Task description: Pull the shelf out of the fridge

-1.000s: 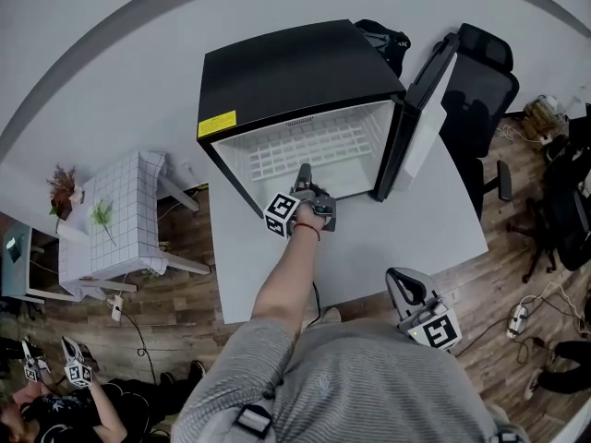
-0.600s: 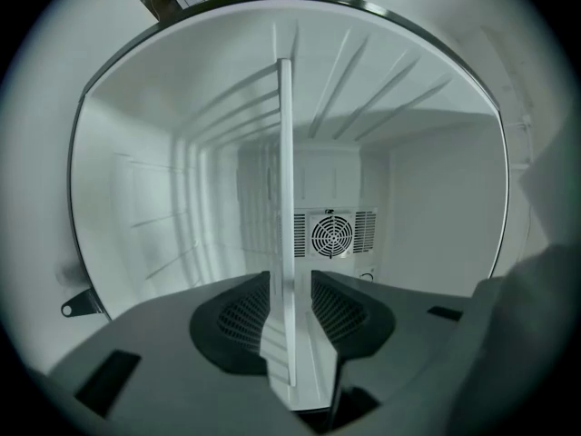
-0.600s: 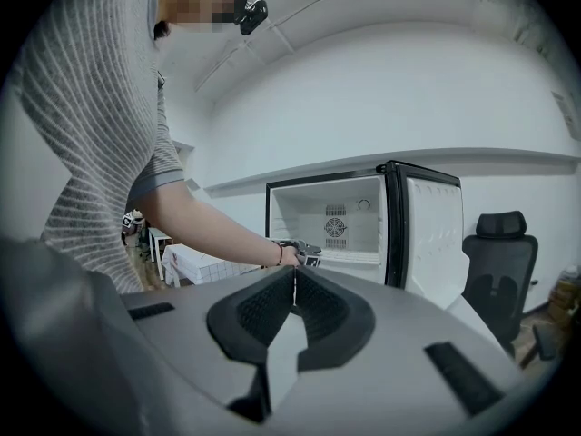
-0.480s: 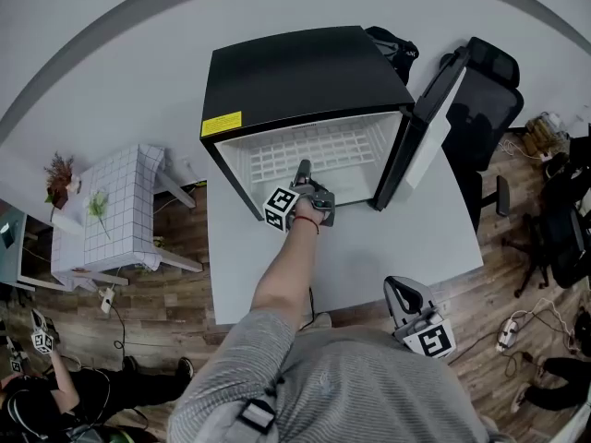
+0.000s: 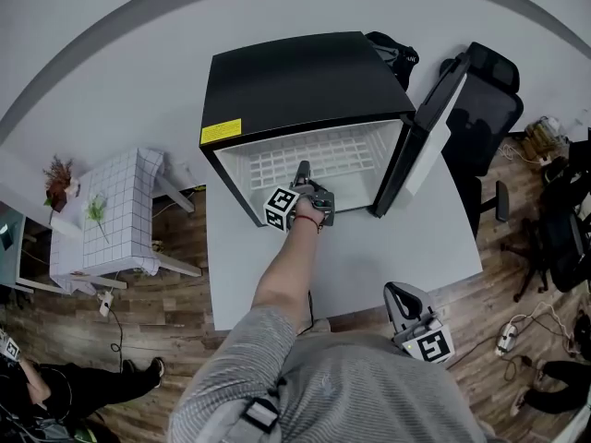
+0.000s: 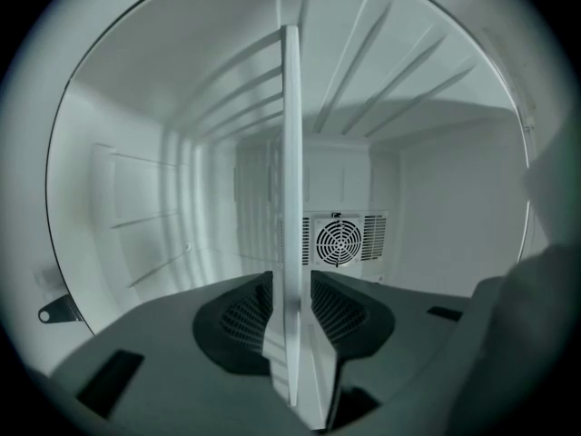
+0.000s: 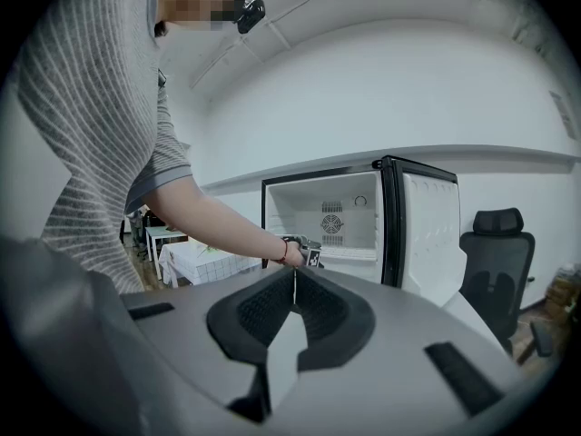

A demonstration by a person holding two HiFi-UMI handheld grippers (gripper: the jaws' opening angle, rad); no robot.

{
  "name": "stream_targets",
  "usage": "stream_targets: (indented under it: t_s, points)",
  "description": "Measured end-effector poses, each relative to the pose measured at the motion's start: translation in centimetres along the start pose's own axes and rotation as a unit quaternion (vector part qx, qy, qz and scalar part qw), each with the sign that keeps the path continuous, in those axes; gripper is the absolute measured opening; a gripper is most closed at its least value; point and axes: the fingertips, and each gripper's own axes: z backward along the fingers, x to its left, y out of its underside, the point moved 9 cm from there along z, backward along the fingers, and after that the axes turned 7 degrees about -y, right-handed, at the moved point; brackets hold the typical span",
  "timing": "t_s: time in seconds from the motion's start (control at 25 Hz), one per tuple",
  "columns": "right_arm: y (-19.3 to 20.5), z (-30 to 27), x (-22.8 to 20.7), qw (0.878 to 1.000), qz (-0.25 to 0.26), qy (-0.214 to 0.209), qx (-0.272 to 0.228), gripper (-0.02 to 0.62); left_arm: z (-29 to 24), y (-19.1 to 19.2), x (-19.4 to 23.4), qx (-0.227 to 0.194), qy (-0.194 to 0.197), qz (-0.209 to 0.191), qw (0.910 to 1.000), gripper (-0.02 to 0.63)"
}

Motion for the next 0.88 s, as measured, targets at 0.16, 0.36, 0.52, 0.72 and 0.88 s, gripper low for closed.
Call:
stream_targets:
  t_s: [0.16, 0.36, 0.52, 0.72, 0.88]
  points:
    - [0.2, -0.1, -0.1, 1.0, -0.005, 0.004, 0.0, 0.014, -0.6, -0.4, 0.3, -0.007, -0.007, -0.002, 1.0, 0.132]
    - [0.2, -0.3, -0.4, 1.0, -0.006, 0.01, 0.003, 0.014, -1.7, -0.7, 0.2, -0.008, -0.012, -0.004, 0.9999, 0.132]
    - [0.3, -0.3, -0.4, 1.0, -0.005, 0.013, 0.001, 0.014, -2.1, -0.7, 0.3, -0.009, -0.014, -0.004, 0.9999, 0.132]
    - [0.3, -0.2, -0.7, 1.0, -0.009, 0.021, 0.004, 0.014, -2.4, -0.6, 0.5, -0.014, -0.02, -0.002, 0.9997, 0.13]
    - [0.4, -0.2, -0.8, 1.0, -0.009, 0.023, 0.008, 0.014, -2.6, -0.6, 0.5, -0.013, -0.009, -0.003, 0.9999, 0.096]
